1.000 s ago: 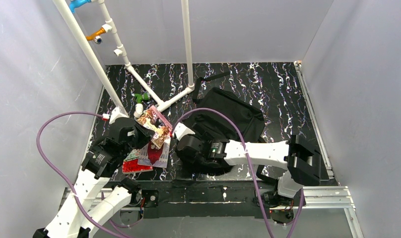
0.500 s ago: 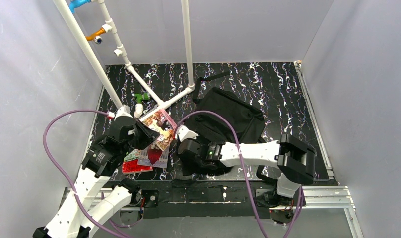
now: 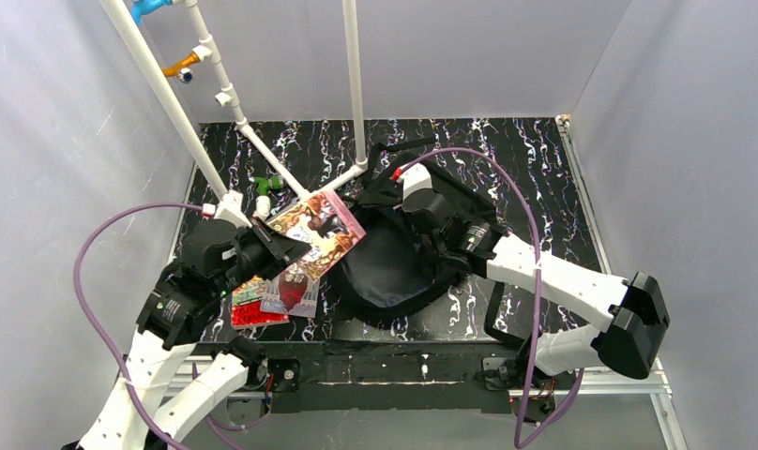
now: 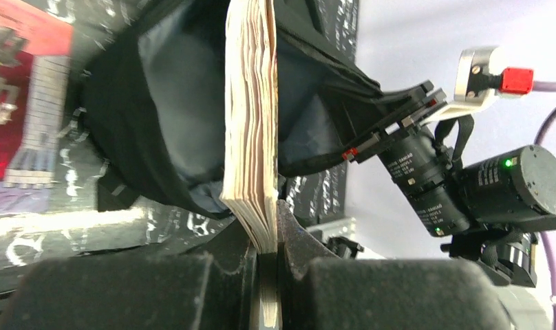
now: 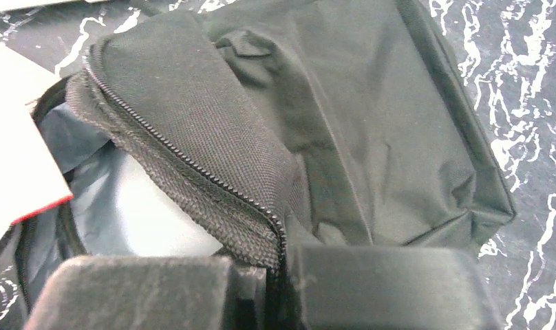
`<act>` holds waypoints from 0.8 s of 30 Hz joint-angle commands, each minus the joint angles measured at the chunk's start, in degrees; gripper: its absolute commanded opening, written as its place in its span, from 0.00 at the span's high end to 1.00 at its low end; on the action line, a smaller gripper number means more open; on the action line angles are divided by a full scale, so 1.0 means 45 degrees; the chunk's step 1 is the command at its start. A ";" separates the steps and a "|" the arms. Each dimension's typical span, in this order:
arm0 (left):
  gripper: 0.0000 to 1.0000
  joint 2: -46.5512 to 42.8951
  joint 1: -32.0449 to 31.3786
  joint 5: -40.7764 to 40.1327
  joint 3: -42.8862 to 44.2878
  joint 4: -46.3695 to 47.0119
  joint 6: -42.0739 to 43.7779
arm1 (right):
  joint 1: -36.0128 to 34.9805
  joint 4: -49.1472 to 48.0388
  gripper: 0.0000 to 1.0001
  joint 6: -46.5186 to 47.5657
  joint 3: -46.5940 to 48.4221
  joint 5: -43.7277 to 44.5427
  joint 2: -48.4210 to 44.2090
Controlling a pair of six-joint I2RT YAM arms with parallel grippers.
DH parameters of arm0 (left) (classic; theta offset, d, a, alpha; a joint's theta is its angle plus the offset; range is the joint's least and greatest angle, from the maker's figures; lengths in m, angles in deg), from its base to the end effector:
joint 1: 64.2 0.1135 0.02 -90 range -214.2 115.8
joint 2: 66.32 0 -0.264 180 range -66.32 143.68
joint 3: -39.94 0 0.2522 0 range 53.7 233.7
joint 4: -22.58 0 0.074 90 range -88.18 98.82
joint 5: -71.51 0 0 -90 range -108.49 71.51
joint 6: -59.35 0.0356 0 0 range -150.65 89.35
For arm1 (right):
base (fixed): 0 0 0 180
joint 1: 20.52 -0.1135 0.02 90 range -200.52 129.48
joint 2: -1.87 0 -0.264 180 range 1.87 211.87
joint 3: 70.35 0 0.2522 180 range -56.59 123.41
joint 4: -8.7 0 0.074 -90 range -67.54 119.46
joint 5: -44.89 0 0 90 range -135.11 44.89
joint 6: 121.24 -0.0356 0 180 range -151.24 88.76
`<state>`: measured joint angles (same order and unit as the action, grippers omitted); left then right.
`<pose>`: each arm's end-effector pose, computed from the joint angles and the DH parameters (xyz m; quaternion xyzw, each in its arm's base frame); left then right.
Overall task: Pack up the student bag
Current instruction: Place the book in the student bag.
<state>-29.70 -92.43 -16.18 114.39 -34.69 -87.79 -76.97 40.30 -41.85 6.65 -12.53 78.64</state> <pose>0.0968 -0.0536 0.3892 -0.1925 0.7932 -0.4036 0.4133 0.1821 0.2399 0.3174 -0.1994 0.8243 0.0557 0.5269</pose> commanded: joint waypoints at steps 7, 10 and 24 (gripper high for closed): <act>1.00 0.0816 0.0003 0.3766 -0.2537 0.3937 -0.2131 | 0.1017 -0.1093 0.99 -0.0675 0.1346 -0.1468 -0.0507; 1.00 0.1250 -0.0036 0.4071 -0.2609 0.3985 -0.2214 | 0.1427 -0.1120 0.99 -0.1216 0.1640 -0.2007 -0.0428; 1.00 0.3968 -0.1779 0.0259 -0.5044 0.9333 -0.5324 | 0.1684 -0.0950 0.99 -0.1550 0.2695 -0.2953 -0.0560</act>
<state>-13.64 -95.49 -4.55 92.68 -6.41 -106.96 -69.34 41.68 -47.84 14.24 -25.21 78.29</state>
